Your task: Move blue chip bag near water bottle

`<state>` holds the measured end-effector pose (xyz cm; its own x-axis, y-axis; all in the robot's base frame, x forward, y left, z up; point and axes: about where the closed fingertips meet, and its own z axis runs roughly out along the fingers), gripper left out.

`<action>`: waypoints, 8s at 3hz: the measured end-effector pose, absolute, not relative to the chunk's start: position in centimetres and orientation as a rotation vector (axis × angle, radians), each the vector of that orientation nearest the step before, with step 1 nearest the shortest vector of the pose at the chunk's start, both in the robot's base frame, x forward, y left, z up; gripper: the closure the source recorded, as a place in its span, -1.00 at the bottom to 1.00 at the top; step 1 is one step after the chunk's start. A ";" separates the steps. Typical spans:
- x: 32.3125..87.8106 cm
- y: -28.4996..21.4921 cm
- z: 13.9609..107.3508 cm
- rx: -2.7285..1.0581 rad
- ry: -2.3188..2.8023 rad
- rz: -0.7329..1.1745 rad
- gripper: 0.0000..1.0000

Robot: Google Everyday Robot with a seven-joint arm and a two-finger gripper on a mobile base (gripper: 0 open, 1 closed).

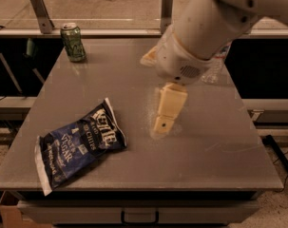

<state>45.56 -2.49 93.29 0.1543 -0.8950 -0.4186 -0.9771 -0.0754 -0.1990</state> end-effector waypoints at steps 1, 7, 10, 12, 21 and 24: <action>44.4 4.4 91.8 -2.033 1.687 0.367 -1.00; 45.3 16.7 84.4 -1.991 1.489 0.702 -1.00; 45.1 14.9 84.4 -1.920 1.562 0.667 0.30; 46.6 7.8 90.7 -1.828 1.663 0.402 1.00; 55.6 -16.9 87.6 -1.653 2.139 -0.089 1.00; 56.7 -18.1 88.0 -1.642 2.152 -0.101 0.20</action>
Offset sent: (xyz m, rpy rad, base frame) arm -0.0104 0.0617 -0.0130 0.0661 0.0195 0.0693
